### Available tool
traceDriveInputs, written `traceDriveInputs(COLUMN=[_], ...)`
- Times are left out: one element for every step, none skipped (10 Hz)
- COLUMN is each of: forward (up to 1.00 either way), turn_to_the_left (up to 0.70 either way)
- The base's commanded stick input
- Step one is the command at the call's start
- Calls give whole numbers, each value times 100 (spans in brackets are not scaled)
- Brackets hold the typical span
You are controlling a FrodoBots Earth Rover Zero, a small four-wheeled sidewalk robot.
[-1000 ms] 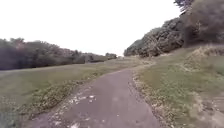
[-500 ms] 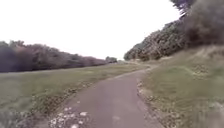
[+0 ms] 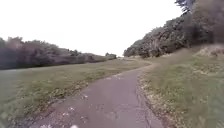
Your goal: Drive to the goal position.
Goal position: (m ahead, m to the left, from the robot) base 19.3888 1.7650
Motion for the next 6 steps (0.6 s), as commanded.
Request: traceDriveInputs(forward=[100, 100, 100, 100, 100, 100], turn_to_the_left=[0, 0, 0, -2, -3, -3])
